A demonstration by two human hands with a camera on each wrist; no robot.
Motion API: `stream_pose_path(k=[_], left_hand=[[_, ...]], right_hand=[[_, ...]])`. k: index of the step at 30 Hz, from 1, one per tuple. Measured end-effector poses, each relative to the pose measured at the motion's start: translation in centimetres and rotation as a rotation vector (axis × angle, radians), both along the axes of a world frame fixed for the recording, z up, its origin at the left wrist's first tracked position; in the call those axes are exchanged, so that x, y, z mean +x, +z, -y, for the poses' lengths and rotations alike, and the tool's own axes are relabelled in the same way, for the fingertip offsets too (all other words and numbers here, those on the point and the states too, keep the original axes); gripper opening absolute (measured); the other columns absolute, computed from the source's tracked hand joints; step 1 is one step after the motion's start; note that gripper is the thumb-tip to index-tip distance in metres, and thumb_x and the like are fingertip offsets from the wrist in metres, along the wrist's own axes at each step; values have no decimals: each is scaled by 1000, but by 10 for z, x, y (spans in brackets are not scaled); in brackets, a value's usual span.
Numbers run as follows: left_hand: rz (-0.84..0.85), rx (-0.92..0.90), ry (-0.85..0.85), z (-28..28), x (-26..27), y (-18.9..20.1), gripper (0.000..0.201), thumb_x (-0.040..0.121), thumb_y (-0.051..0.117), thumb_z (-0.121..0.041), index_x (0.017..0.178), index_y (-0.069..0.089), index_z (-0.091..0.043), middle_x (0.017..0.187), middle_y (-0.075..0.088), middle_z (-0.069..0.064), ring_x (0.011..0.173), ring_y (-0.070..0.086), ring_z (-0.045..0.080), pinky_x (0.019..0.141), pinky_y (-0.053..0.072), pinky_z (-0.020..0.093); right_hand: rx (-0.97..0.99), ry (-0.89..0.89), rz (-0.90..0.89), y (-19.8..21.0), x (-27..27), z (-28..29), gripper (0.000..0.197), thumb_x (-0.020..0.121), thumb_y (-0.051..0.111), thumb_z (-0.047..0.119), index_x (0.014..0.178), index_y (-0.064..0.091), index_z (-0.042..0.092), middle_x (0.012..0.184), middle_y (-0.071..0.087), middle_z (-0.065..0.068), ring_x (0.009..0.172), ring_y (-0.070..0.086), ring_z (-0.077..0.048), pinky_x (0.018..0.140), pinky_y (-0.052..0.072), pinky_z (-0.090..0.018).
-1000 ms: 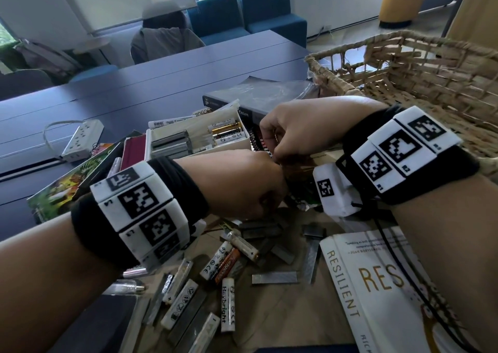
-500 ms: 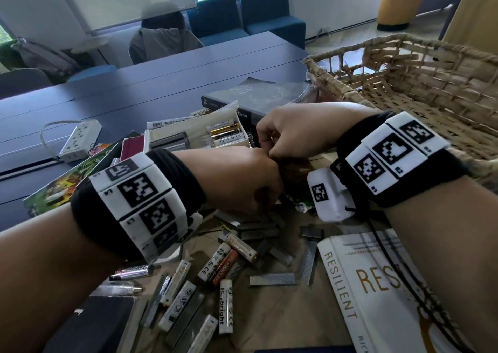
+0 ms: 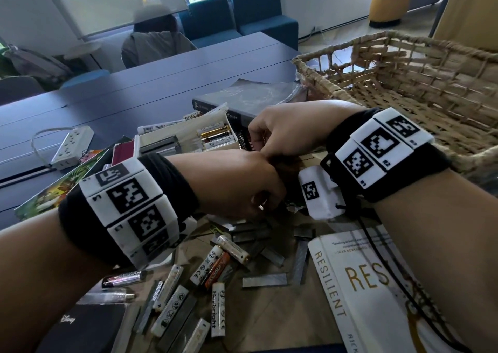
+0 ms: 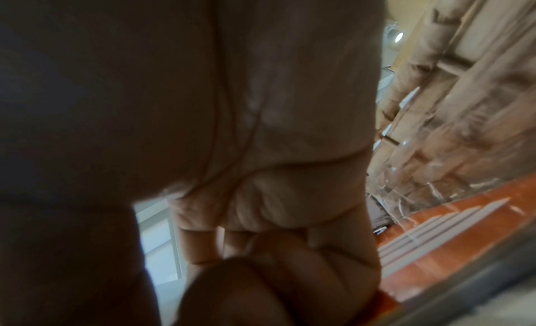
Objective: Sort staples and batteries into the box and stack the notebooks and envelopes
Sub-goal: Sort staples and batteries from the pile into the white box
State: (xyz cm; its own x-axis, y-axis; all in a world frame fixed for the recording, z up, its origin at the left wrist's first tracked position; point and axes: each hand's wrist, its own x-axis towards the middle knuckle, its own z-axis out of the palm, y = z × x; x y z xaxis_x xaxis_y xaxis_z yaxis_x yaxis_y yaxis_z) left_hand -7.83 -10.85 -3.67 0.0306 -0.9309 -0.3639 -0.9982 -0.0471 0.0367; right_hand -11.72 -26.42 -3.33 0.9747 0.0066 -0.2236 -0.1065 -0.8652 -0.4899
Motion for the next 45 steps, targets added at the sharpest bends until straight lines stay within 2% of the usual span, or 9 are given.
stream_pose_path(k=[6, 12, 20, 24, 27, 32, 37, 40, 45], left_hand=[[47, -21, -12, -2, -3, 0, 26, 89, 65, -35, 114, 66, -42, 93, 62, -18, 84, 60, 7, 76, 56, 34], [126, -17, -79, 1, -6, -1, 21, 90, 64, -43, 111, 65, -38, 98, 64, -12, 85, 61, 14, 74, 56, 36], [204, -44, -120, 4, -10, -2, 19, 85, 65, -43, 103, 64, -35, 78, 52, -12, 69, 48, 13, 56, 37, 26], [10, -146, 12, -4, -8, 4, 11, 79, 67, -41, 85, 59, -38, 70, 52, -18, 67, 52, 7, 60, 47, 28], [-176, -304, 141, -16, -2, 10, 8, 81, 75, -29, 85, 69, -30, 65, 58, -13, 64, 56, 7, 59, 39, 16], [-487, -531, 382, -43, 11, 22, 4, 87, 75, -24, 90, 72, -22, 66, 59, -1, 56, 47, 12, 55, 39, 26], [-621, -726, 498, -61, 26, 15, 16, 88, 70, -23, 94, 65, -9, 76, 66, 2, 66, 54, 17, 64, 45, 33], [-725, -815, 544, -67, 31, 6, 11, 94, 65, -4, 96, 59, 5, 90, 73, 15, 71, 60, 13, 68, 49, 26], [-780, -1010, 624, -79, 38, 0, 4, 98, 60, -1, 94, 58, -2, 82, 74, 15, 61, 54, 11, 59, 45, 17]], right_hand=[[-2, 0, 3, -1, 0, 1, 8, 83, 75, 23, 88, 69, 23, 87, 76, -6, 74, 68, -22, 68, 55, -36], [-5, 0, -2, 1, 0, 1, 5, 84, 73, 24, 87, 69, 25, 87, 75, -3, 77, 68, -20, 70, 57, -37], [-23, 3, 3, 2, -1, -1, 6, 84, 69, 20, 89, 70, 24, 91, 75, -6, 89, 72, -30, 74, 60, -42], [-1, -1, 14, 2, -3, 0, 5, 85, 72, 22, 89, 69, 22, 88, 74, -5, 78, 68, -25, 69, 57, -38], [9, -13, 14, 1, -3, 0, 7, 85, 75, 23, 86, 68, 23, 81, 71, 0, 71, 63, -19, 63, 53, -33], [-42, 5, 32, 0, 1, -5, 15, 82, 80, 28, 94, 73, 25, 86, 74, 4, 86, 70, -18, 80, 60, -40], [-76, 80, 61, 5, -3, -20, 10, 85, 76, 29, 80, 69, 26, 77, 70, 7, 74, 66, -10, 70, 54, -33], [-107, 142, 10, 10, -7, -27, 14, 87, 77, 35, 78, 68, 27, 68, 68, 9, 61, 61, -2, 64, 46, -27], [-133, 286, -103, 12, -12, -50, 22, 78, 83, 45, 84, 73, 26, 72, 70, 16, 61, 61, 3, 64, 50, -27]])
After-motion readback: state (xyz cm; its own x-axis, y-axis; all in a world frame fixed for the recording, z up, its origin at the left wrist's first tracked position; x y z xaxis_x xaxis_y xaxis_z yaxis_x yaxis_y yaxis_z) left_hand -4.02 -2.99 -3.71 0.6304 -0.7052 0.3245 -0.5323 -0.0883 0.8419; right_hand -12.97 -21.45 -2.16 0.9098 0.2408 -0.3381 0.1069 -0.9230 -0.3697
